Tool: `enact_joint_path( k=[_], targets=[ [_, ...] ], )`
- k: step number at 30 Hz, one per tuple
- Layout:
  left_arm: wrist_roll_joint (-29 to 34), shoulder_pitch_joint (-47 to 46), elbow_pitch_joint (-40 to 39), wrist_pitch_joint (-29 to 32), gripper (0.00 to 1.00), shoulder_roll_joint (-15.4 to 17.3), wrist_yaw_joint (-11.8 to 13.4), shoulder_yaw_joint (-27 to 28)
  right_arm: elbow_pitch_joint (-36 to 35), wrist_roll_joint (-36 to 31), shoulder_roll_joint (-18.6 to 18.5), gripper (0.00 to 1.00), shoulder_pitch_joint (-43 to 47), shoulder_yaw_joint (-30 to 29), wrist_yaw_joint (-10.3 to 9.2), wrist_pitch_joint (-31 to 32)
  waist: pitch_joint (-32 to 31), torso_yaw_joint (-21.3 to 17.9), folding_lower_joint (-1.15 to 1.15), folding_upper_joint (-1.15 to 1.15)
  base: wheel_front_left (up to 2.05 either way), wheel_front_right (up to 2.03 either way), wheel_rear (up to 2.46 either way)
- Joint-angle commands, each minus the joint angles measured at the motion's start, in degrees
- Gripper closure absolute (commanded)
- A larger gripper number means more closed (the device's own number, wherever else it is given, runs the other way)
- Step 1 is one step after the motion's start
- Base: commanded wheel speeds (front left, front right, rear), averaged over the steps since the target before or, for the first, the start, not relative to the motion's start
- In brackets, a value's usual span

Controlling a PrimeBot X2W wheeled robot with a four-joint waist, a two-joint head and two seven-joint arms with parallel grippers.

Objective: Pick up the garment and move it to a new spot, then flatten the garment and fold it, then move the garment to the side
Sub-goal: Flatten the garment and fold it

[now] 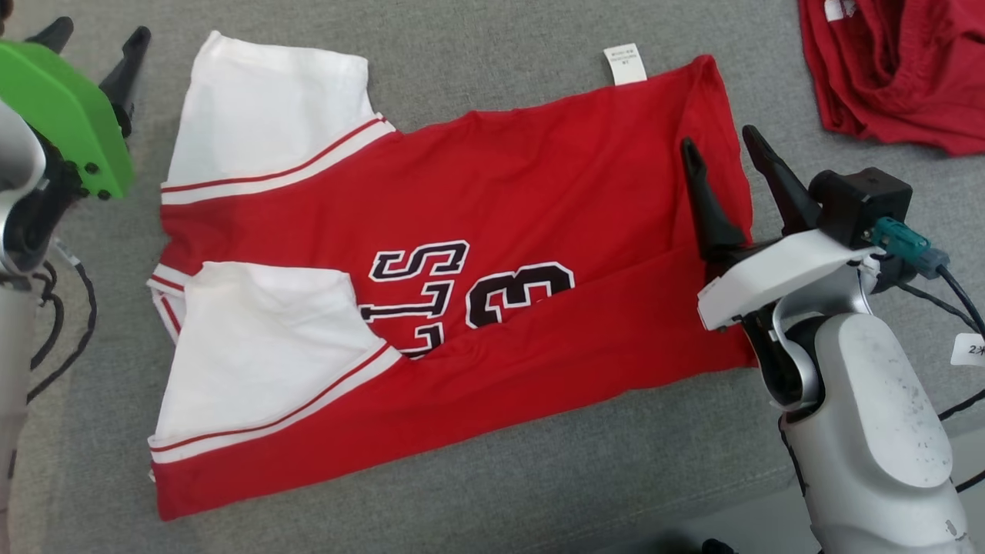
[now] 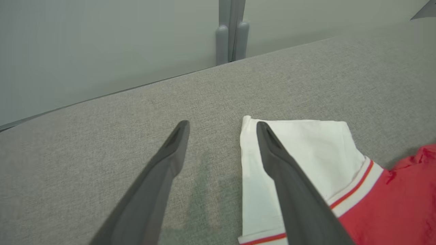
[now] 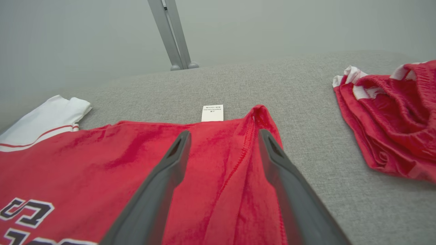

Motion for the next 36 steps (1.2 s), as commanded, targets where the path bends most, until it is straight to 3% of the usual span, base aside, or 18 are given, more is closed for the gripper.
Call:
enact_joint_path(
  k=[1, 11, 18, 19, 20, 22, 23, 32, 36],
  targets=[
    [-0.69, -2.15, 1.17, 1.36, 0.0, 0.65, -0.31, -0.29, 0.34, -0.41, -0.07, 0.0, -1.42, 0.23, -0.1, -0.63, 5.13, -3.53, 0.0, 0.0, 0.0, 0.0, 0.0],
    [-1.03, -9.9, 6.98, 10.37, 0.0, 1.99, -0.95, -3.56, 2.93, 0.03, -0.05, 0.0, -6.3, 2.48, -0.1, -2.44, 7.4, -5.14, 0.0, 0.0, 0.0, 0.0, 0.0],
    [-0.34, -10.87, 8.47, 12.55, 0.0, 2.45, -0.09, -4.67, 4.14, 0.4, -0.06, 0.0, -8.46, 3.73, -0.1, -3.02, 7.89, -6.33, 0.0, 0.0, 0.0, 0.0, 0.0],
    [-0.63, -10.7, 8.82, 12.79, 0.05, 2.31, 0.18, -4.57, 4.25, 0.29, -0.06, 0.0, -8.93, 3.83, -0.1, -2.97, 7.97, -6.48, 0.0, 0.0, 0.0, 0.0, 0.0],
    [-1.03, -10.64, 9.09, 13.03, 0.53, 2.1, 0.3, -4.49, 4.3, 0.15, -0.06, 0.0, -9.3, 3.94, -0.1, -2.85, 8.03, -6.57, 0.0, 0.0, 0.0, 0.0, 0.0],
    [-1.06, -10.71, 9.29, 13.24, 0.89, 2.03, 0.28, -4.58, 4.65, -0.56, -0.03, 0.0, -10.68, 4.5, -0.1, -2.08, 8.16, -6.65, 0.0, 0.0, 0.0, 0.0, 0.0],
    [-0.98, -10.66, 9.31, 13.13, 1.0, 2.0, 0.28, -4.74, 4.98, -1.1, -0.06, 0.0, -11.81, 4.7, -0.1, -1.37, 8.17, -6.61, 0.0, 0.0, 0.0, 0.0, 0.0],
    [-1.52, -11.2, 9.27, 11.49, 1.0, 0.04, -0.2, -6.14, 14.65, -8.02, -3.11, 0.0, -23.77, 6.44, -0.1, 9.62, 7.74, -3.48, 0.0, 0.0, 0.0, 0.0, 0.0],
    [-1.9, -11.27, 9.7, 10.52, 1.0, -1.17, -0.49, -6.93, 18.94, -8.11, -5.01, 0.0, -26.6, 7.83, -0.1, 15.98, 7.23, -2.1, 0.0, 0.0, 0.0, 0.0, 0.0]
  ],
)
